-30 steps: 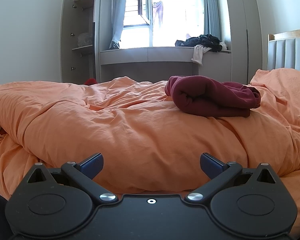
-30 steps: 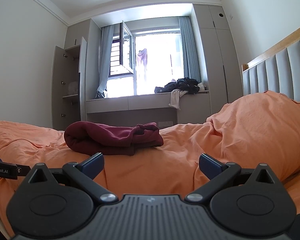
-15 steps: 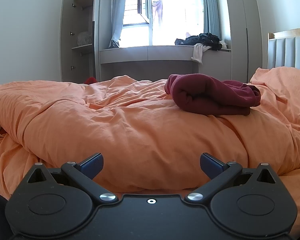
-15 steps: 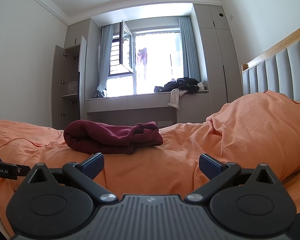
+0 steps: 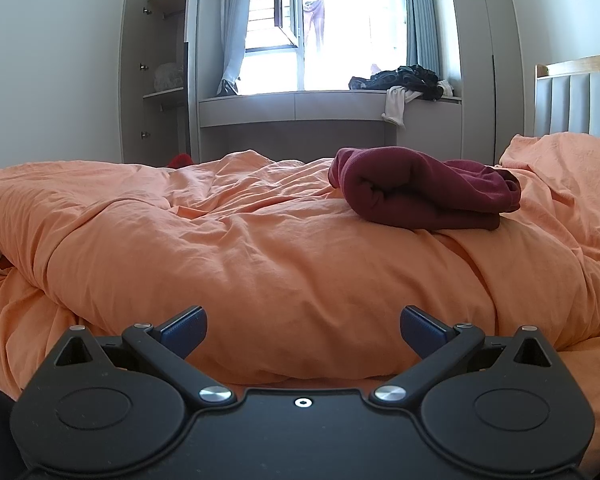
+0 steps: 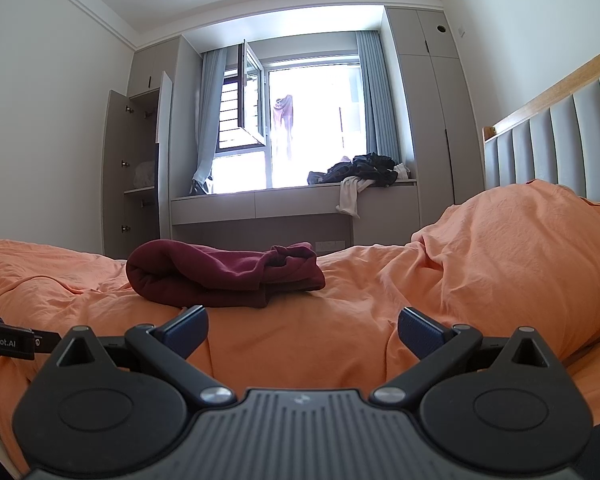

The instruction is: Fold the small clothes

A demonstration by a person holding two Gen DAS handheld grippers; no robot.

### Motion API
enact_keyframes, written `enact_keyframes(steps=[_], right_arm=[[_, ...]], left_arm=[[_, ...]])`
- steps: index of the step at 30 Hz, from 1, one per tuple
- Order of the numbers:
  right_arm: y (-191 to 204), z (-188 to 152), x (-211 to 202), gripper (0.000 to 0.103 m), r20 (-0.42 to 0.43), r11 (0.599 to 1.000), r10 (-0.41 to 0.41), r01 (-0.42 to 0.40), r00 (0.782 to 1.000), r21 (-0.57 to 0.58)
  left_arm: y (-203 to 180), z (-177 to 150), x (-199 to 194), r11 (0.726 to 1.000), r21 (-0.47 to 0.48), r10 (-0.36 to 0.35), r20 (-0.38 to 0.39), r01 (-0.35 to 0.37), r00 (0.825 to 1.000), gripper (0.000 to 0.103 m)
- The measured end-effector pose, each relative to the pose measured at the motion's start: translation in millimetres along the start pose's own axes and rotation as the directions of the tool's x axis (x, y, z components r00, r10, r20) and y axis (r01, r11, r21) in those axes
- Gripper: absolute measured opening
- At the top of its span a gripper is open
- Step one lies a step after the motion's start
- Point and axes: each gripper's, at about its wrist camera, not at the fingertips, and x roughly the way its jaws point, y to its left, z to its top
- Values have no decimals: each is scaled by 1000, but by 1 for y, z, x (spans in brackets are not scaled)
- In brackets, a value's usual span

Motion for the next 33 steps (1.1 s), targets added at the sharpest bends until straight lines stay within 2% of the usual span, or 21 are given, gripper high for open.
enact_keyframes(steps=[33], right_arm=[[-2,-3,1,103,-7,1000,-6,6,1000,2]], left_arm=[[-2,-1,1,1000,4,-1,-7,1,1000,103]])
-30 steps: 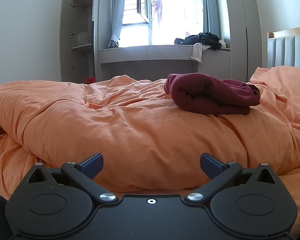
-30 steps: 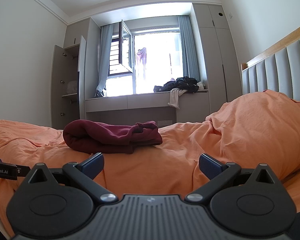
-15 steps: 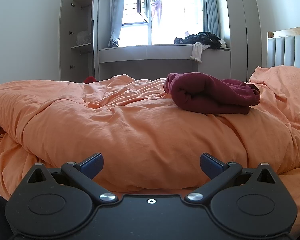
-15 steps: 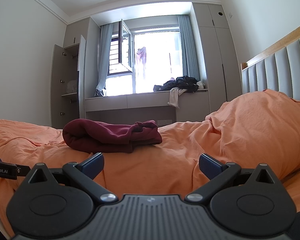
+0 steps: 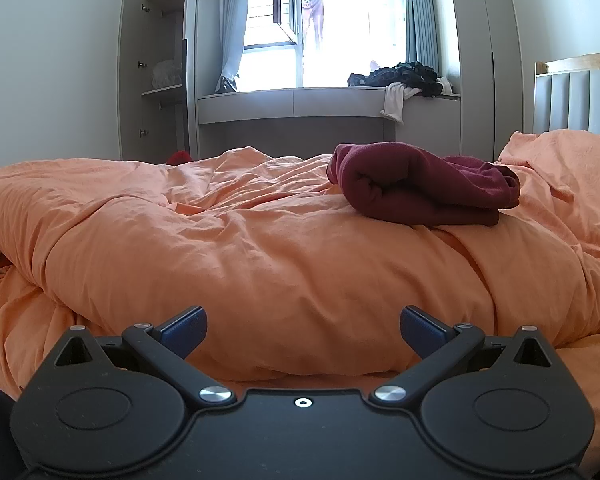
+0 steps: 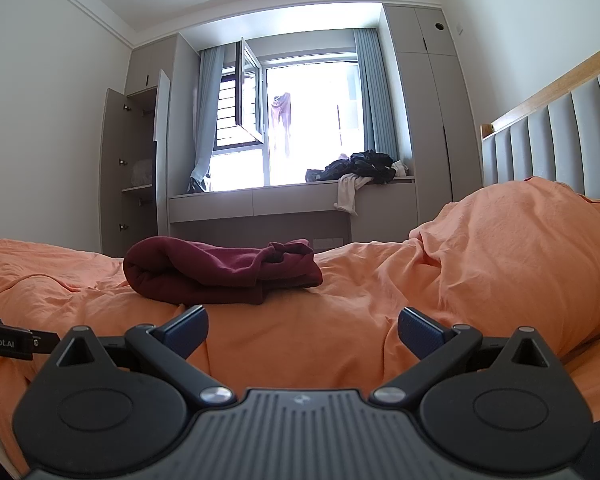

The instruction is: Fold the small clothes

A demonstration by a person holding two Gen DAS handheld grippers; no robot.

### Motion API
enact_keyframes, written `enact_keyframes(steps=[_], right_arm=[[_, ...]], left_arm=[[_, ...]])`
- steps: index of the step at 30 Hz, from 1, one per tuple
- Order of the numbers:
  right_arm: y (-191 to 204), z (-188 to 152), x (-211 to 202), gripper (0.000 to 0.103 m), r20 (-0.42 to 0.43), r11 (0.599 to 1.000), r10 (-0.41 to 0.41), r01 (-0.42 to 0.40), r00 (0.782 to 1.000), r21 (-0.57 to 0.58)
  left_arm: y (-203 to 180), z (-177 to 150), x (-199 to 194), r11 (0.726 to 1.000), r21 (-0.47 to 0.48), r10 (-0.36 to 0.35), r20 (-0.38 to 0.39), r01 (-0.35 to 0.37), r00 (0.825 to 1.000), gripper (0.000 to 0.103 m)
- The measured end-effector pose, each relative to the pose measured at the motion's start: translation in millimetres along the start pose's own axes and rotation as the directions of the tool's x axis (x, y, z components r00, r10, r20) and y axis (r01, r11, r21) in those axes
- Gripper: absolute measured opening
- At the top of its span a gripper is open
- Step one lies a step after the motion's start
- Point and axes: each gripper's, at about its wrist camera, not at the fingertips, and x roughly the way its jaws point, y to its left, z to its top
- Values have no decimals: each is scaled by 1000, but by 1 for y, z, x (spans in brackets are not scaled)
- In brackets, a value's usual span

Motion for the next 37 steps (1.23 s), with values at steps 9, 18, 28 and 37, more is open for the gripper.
enact_keyframes(steps=[9,18,28,37], right_arm=[[0,-1,0,103,-1,1000,-1,1,1000,0],[0,-2,0,103,-4,1000,-3,3,1000,0],[0,-3,0,103,-9,1000,-6,6,1000,0],[2,-5,1,103,-23,1000,-11,11,1000,-4]], left_arm=[[-1,-2,2,1000,-7,-14,-14,14,1000,103],[-3,-2,4,1000,-3,-11,-58,11,998,103],[-6,-3,7,1000,17,7,-73,-5,997,103],[-7,-2,10,1000,16,10,-87,-9,996,103]])
